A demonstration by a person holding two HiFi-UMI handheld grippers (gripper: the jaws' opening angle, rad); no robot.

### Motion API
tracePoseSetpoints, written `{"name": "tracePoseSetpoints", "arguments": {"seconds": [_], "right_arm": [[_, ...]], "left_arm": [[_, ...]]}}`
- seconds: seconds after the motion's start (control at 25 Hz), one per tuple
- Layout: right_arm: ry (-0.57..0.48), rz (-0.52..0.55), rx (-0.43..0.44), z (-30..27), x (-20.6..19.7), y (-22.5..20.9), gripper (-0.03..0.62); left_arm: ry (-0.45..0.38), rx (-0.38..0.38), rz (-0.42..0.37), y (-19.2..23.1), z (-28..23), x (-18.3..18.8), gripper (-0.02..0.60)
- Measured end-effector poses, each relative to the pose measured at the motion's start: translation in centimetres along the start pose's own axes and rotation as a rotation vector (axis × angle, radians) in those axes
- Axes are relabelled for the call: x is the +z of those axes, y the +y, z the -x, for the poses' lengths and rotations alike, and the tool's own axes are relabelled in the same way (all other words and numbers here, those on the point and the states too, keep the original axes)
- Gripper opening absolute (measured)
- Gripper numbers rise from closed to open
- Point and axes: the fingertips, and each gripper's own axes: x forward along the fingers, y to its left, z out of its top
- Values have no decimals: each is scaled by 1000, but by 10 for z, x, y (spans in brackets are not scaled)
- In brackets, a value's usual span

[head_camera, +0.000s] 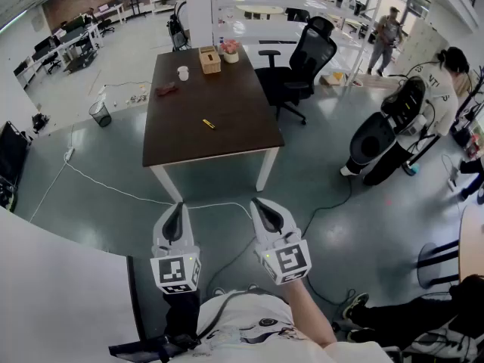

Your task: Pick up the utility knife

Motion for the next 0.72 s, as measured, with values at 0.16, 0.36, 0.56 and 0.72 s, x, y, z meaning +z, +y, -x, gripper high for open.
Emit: {"name": "tracePoseSetpoints", "arguments": {"seconds": [0.16,0.36,0.56,0.72], "right_arm": [[-3,2,0,-2,2,0,-2],[-3,6,-6,-4,2,2,-2],[-22,-32,6,-1,4,4,0],[-15,-40,-1,-4,0,8,0]], "left_arm": [[5,-2,1,0,-3,0,-3],[4,-17,-2,-1,-4,-2,-3],[25,-32,4,0,-3,-7,-3],[34,-48,10,3,-4,-12,-3]]}}
